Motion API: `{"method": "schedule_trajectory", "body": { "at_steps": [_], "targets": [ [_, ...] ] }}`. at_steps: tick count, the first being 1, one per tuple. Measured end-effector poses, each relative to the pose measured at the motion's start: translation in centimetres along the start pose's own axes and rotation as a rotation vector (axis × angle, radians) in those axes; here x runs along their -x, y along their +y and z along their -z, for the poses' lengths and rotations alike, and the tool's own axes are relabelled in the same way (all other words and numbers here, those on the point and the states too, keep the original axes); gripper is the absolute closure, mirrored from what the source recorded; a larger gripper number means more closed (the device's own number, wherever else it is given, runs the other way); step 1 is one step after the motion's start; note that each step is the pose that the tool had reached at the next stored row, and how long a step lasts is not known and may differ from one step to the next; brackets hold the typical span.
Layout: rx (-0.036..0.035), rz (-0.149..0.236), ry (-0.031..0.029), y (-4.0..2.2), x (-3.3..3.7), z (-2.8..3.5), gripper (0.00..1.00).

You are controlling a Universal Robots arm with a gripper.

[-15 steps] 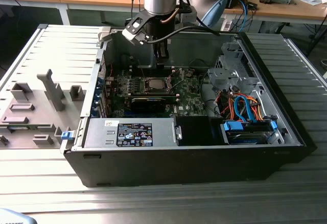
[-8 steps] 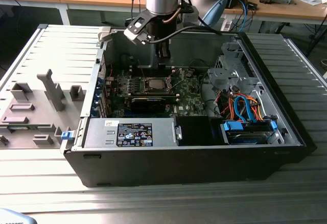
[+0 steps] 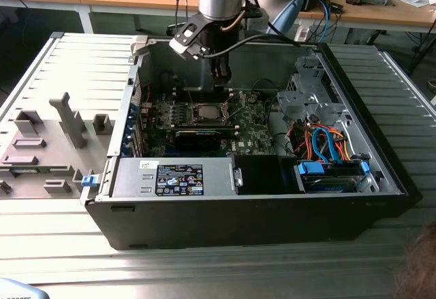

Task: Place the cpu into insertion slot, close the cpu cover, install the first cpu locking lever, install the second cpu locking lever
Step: 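Close the cpu cover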

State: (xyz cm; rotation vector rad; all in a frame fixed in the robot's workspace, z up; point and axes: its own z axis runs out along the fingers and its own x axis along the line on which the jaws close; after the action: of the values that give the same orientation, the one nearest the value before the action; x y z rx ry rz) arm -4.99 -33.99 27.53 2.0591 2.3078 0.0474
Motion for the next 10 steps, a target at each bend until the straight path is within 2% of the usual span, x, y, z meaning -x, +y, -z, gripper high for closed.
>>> {"method": "schedule_trajectory", "body": {
  "at_steps": [10],
  "targets": [
    [0.0000, 0.000, -0.0002, 1.40, 0.17, -0.08, 0.89]
  ]
}}
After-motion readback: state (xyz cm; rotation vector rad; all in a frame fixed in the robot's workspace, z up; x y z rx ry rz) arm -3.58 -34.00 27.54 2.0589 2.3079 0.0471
